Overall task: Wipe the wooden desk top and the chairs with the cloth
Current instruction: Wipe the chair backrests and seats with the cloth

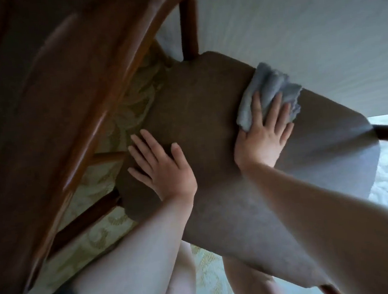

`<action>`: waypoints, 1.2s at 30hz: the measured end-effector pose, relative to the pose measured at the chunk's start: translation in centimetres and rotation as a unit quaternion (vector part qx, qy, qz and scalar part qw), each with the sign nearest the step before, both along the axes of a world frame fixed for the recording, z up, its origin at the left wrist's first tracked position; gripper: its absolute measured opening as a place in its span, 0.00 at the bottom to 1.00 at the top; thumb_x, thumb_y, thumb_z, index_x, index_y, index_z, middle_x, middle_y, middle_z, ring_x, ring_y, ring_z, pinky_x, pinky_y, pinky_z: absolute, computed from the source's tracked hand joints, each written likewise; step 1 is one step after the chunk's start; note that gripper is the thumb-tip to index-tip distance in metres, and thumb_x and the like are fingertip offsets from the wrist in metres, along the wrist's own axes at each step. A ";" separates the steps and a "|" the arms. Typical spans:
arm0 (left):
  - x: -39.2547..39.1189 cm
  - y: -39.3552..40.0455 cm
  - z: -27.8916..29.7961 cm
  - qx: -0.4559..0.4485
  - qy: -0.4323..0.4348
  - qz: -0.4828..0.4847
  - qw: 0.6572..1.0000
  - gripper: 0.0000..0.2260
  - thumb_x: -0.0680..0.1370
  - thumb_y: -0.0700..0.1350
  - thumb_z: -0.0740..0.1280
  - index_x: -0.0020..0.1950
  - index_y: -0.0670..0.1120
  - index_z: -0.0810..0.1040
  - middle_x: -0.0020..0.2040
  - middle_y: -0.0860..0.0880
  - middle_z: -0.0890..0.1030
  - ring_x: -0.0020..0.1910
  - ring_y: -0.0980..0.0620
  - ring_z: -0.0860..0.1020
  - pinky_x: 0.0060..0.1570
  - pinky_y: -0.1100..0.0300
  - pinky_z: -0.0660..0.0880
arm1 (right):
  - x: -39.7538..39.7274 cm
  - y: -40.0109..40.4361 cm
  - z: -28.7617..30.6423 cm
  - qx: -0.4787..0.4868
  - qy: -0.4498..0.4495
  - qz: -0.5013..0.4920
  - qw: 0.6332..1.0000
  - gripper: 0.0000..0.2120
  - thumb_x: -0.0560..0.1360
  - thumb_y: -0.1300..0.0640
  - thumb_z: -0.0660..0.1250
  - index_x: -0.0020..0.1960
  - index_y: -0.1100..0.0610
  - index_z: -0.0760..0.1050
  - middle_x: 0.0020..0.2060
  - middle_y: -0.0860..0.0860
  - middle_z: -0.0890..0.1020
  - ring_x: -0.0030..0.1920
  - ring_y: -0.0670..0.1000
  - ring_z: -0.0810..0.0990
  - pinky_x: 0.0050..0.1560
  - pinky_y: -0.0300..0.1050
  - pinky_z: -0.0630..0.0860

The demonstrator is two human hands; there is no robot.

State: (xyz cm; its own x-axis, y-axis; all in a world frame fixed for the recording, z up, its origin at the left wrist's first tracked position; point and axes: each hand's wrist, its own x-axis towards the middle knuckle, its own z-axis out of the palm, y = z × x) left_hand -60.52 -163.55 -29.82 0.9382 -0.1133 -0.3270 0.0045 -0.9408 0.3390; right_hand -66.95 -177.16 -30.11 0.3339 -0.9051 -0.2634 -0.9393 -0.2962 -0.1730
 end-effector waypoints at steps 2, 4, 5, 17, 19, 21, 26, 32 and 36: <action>-0.6 -1.5 0.3 -0.016 -0.011 -0.048 0.999 0.30 0.79 0.59 0.44 0.79 0.51 0.41 0.80 0.49 0.44 0.78 0.50 0.42 0.72 0.43 0.37 | 1.3 1.0 0.6 0.041 -0.011 0.156 0.987 0.34 0.78 0.48 0.59 0.77 0.38 0.45 0.78 0.50 0.41 0.77 0.57 0.37 0.74 0.62 0.39; -1.2 -2.8 0.6 -0.025 -0.017 -0.085 0.996 0.30 0.79 0.59 0.44 0.79 0.52 0.41 0.80 0.49 0.45 0.78 0.51 0.43 0.72 0.42 0.39 | 3.4 -0.6 1.2 0.060 -0.018 0.376 0.925 0.32 0.79 0.45 0.56 0.77 0.37 0.42 0.78 0.49 0.40 0.77 0.56 0.35 0.75 0.61 0.38; -1.5 -3.4 0.8 -0.024 -0.018 -0.095 0.995 0.30 0.78 0.59 0.43 0.79 0.52 0.41 0.80 0.50 0.45 0.78 0.51 0.43 0.72 0.42 0.39 | 4.1 -2.1 1.0 0.064 -0.014 0.425 0.903 0.32 0.80 0.45 0.55 0.77 0.37 0.41 0.78 0.49 0.40 0.77 0.55 0.36 0.75 0.59 0.38; -8.5 -5.2 1.7 0.028 0.041 -0.276 0.960 0.32 0.76 0.60 0.40 0.78 0.53 0.39 0.79 0.51 0.38 0.77 0.51 0.37 0.72 0.43 0.36 | -9.8 -1.2 0.6 0.053 -0.038 0.213 0.975 0.35 0.77 0.50 0.58 0.78 0.40 0.44 0.78 0.50 0.43 0.77 0.54 0.37 0.76 0.56 0.40; -9.9 -5.1 2.0 0.026 0.050 -0.294 0.954 0.32 0.75 0.60 0.40 0.78 0.54 0.38 0.79 0.52 0.37 0.77 0.52 0.36 0.72 0.44 0.35 | -12.2 -4.0 0.2 0.012 -0.019 0.146 0.989 0.35 0.76 0.53 0.60 0.78 0.41 0.47 0.79 0.49 0.45 0.78 0.53 0.41 0.76 0.55 0.42; -10.7 -4.9 2.2 0.028 0.052 -0.300 0.952 0.32 0.74 0.61 0.38 0.78 0.54 0.38 0.78 0.53 0.36 0.76 0.53 0.35 0.72 0.45 0.34 | -15.9 -5.3 0.1 0.003 -0.001 -0.146 0.989 0.38 0.74 0.57 0.62 0.78 0.45 0.48 0.79 0.53 0.46 0.77 0.56 0.44 0.75 0.56 0.44; -11.7 -3.9 2.1 0.046 0.047 -0.311 0.948 0.33 0.73 0.61 0.37 0.78 0.54 0.38 0.79 0.52 0.38 0.77 0.52 0.37 0.72 0.44 0.35 | -16.9 1.5 1.7 0.046 -0.005 -0.199 0.979 0.39 0.72 0.59 0.60 0.78 0.44 0.47 0.78 0.53 0.44 0.77 0.57 0.40 0.75 0.58 0.42; -12.3 -2.3 1.8 0.047 0.033 -0.371 0.927 0.33 0.74 0.60 0.39 0.79 0.53 0.42 0.79 0.52 0.40 0.77 0.51 0.38 0.72 0.44 0.36 | -18.6 -2.5 0.8 0.033 0.009 -0.003 0.999 0.36 0.76 0.56 0.60 0.78 0.41 0.48 0.79 0.48 0.45 0.77 0.54 0.40 0.76 0.56 0.42; -11.2 -0.8 1.4 0.038 0.023 -0.398 0.916 0.33 0.75 0.60 0.40 0.79 0.53 0.41 0.79 0.52 0.40 0.77 0.51 0.37 0.72 0.45 0.36 | -19.7 3.5 1.0 0.010 0.026 -0.322 0.946 0.40 0.73 0.57 0.61 0.79 0.45 0.45 0.78 0.56 0.45 0.77 0.60 0.44 0.75 0.58 0.45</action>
